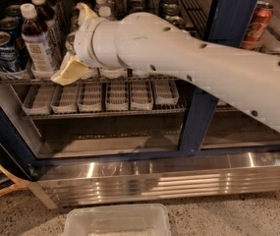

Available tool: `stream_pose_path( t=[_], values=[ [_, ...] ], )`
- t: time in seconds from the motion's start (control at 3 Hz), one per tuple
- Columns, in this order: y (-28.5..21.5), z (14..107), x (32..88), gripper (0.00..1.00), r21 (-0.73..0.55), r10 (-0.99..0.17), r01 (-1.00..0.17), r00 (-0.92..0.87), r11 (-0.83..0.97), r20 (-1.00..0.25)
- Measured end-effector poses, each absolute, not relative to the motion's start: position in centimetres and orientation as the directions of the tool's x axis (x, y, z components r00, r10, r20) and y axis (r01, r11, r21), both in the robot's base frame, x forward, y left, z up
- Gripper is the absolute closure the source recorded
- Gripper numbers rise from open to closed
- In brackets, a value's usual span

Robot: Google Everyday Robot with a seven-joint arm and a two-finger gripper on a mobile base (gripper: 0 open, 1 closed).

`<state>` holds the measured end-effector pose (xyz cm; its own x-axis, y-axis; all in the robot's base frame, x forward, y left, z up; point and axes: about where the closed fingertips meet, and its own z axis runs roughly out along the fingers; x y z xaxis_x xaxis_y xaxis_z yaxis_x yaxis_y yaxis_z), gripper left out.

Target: Pick 7up can from top shelf of fridge

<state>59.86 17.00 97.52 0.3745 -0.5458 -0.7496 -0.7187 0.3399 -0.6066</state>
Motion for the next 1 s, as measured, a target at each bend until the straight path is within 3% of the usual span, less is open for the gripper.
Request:
stream_pose_path(
  t=[1.0],
  values=[
    [15.0, 93.0, 58.4, 0.0, -0.508, -0.581, -0.779, 0.234, 0.367, -0.779]
  ],
)
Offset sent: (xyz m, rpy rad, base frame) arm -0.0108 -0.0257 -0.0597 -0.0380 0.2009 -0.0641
